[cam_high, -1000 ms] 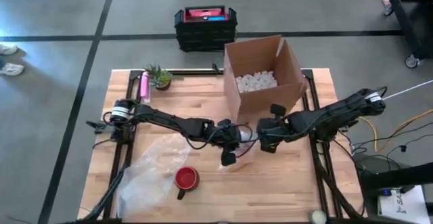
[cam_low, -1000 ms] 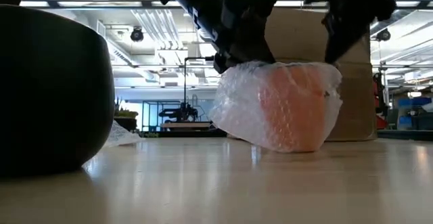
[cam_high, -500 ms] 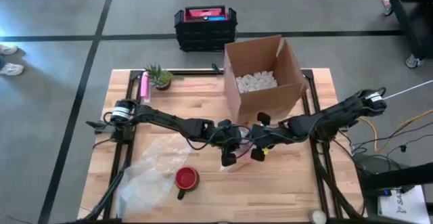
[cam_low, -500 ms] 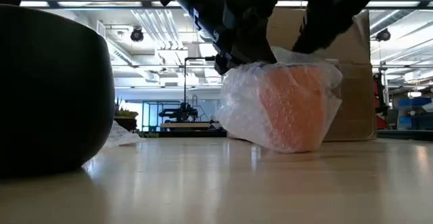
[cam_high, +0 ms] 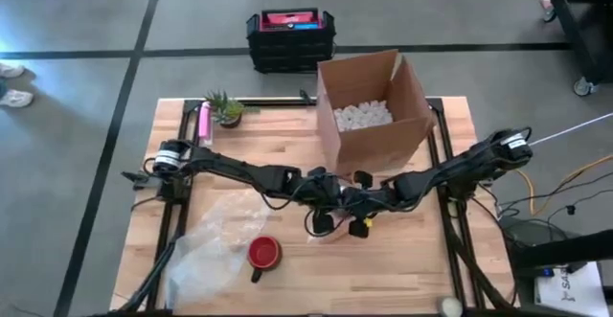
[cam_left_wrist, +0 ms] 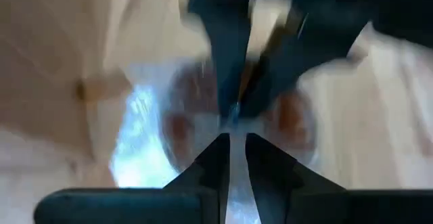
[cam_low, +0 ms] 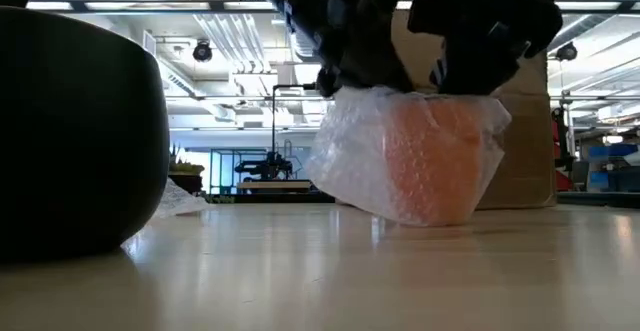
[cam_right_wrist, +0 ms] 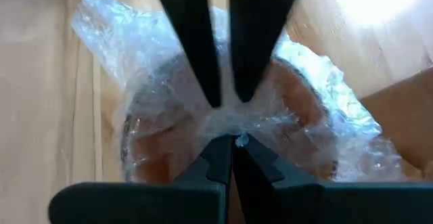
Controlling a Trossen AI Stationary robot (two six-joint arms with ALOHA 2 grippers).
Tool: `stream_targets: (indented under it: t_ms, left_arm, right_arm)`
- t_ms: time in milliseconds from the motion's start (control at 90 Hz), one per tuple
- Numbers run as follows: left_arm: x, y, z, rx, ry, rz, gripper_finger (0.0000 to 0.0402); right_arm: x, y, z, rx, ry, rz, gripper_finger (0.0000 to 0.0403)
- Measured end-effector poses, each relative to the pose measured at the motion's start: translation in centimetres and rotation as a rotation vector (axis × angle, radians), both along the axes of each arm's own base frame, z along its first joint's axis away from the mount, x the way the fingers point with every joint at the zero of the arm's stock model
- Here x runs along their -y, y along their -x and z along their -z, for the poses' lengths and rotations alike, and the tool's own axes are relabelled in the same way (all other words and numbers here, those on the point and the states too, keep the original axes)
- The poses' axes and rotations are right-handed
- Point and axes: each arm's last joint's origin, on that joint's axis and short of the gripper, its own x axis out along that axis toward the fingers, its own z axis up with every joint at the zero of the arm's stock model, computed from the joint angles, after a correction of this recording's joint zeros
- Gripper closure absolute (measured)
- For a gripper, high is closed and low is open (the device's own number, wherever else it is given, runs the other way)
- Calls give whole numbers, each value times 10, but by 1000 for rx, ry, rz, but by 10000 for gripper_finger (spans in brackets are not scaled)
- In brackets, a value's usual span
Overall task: Wrap mug
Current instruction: Wrap the orange mug with the right transparent bubble wrap
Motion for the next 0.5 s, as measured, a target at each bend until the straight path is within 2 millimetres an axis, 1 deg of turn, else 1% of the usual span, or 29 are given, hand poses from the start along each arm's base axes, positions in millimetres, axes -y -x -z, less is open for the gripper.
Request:
stream_targets:
  t_ms: [78, 200, 289, 422, 500]
  left_arm:
    - [0, -1, -1, 17, -19, -8, 365]
    - [1, -8, 14, 10, -23, -3, 365]
    - [2, -12, 20, 8, -24, -4, 365]
    - [2, -16, 29, 0, -23, -5, 365]
    - [2, -17, 30, 0, -24, -6, 365]
  right_arm:
    - [-1, -2, -3, 3, 1, -8, 403]
    - [-1, -4, -6, 2, -4, -16, 403]
    - [-1, -4, -6, 0, -2, -18, 403]
    - [-1, 1, -9, -27, 4, -24, 403]
    - [1, 6, -15, -65, 7, -26, 403]
